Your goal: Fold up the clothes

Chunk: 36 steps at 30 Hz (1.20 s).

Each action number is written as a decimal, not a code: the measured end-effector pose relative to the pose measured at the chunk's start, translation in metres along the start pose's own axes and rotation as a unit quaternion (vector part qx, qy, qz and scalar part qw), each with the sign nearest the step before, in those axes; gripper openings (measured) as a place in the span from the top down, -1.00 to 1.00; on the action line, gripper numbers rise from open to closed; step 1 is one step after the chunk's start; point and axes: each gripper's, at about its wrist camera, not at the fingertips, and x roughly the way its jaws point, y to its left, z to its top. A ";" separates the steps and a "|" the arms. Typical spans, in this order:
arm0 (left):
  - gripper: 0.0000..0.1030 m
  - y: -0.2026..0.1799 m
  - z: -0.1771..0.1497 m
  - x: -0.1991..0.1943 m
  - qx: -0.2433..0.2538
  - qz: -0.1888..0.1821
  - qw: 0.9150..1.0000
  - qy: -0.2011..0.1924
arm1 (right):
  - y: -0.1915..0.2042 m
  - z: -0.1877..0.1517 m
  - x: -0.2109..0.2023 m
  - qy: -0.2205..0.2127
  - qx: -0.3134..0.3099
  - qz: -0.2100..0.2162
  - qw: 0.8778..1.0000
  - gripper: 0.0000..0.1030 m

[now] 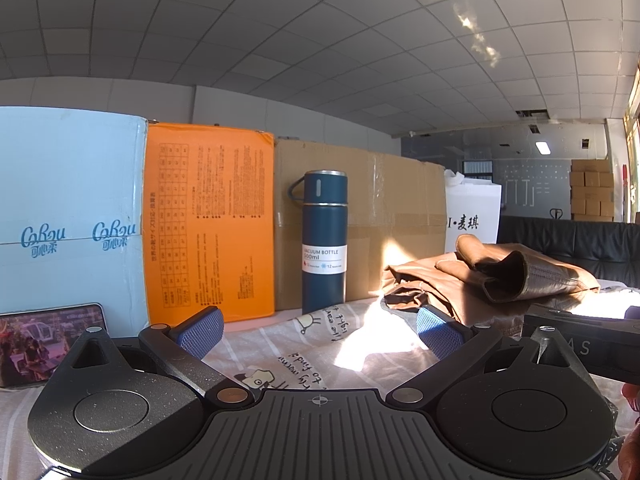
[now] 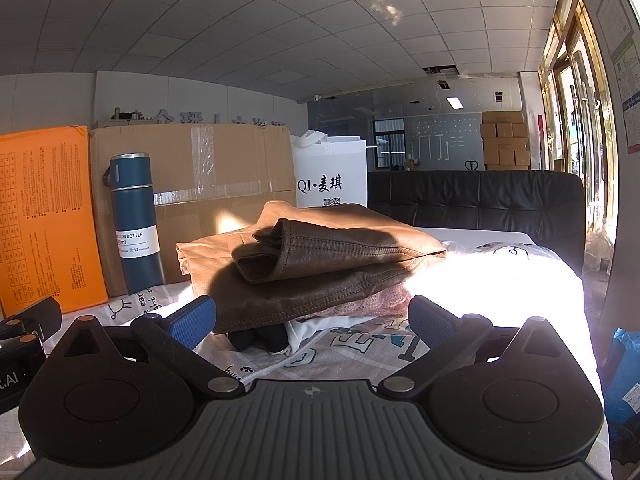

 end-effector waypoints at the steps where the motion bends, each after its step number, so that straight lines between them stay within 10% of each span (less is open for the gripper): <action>1: -1.00 0.000 0.000 0.000 -0.001 0.000 1.000 -0.001 | -0.001 0.000 0.000 -0.002 0.003 0.000 1.000 -1.00; 18: -1.00 -0.014 0.026 -0.074 0.066 0.032 0.994 -0.084 | -0.041 0.011 -0.021 -0.056 0.151 0.135 0.978 -1.00; 29: -1.00 0.039 0.039 -0.170 0.066 0.175 0.977 -0.105 | -0.028 0.008 -0.045 -0.085 0.128 0.246 0.957 -1.00; 36: -1.00 0.093 0.051 -0.229 0.056 0.301 0.942 -0.136 | 0.003 0.024 -0.095 -0.065 0.101 0.352 0.928 -1.00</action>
